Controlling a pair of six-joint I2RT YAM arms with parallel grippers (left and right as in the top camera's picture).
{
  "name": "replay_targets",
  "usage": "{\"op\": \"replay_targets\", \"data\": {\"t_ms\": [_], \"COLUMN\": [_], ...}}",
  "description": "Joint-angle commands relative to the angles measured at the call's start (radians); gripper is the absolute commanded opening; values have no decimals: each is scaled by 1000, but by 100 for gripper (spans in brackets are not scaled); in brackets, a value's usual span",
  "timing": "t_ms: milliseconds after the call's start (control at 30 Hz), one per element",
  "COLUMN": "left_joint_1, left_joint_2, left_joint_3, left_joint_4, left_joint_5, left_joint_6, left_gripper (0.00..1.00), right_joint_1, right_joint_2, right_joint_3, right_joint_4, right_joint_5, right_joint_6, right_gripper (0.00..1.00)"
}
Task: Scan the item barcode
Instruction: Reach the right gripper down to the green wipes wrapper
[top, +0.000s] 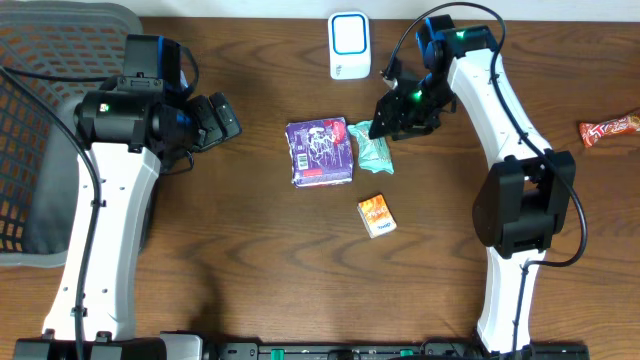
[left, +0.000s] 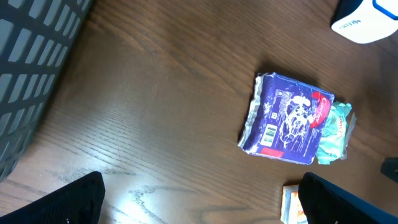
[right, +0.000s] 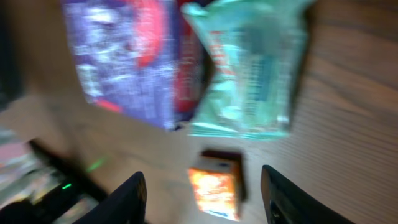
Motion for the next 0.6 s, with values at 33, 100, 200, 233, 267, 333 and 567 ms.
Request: {"op": "replay_targets", "data": {"t_ms": [33,100,200,233,267,333,567], "left_joint_1": [3,3,3,3,3,3,3], "left_joint_2": [3,3,3,3,3,3,3], "left_joint_3": [1,1,1,1,1,1,1], "left_joint_4": [-3,-3,-3,-3,-3,-3,-3], "left_joint_5": [-6,-6,-6,-6,-6,-6,-6], "left_joint_6": [-8,-8,-8,-8,-8,-8,-8], "left_gripper": [99,99,99,99,99,99,99], "right_joint_1": [13,19,19,20,22,29,92], "right_joint_2": [-34,-34,-34,-34,-33,-34,-33], "right_joint_3": [-8,-28,-61,-77,-97,-137,-323], "right_joint_4": [16,58,129,155,182,234,462], "right_joint_5": [263,290,288,287,278,242,187], "right_joint_6": [96,132,198,226,244,252,252], "right_gripper": [43,27,7,1,1,1,1]}}
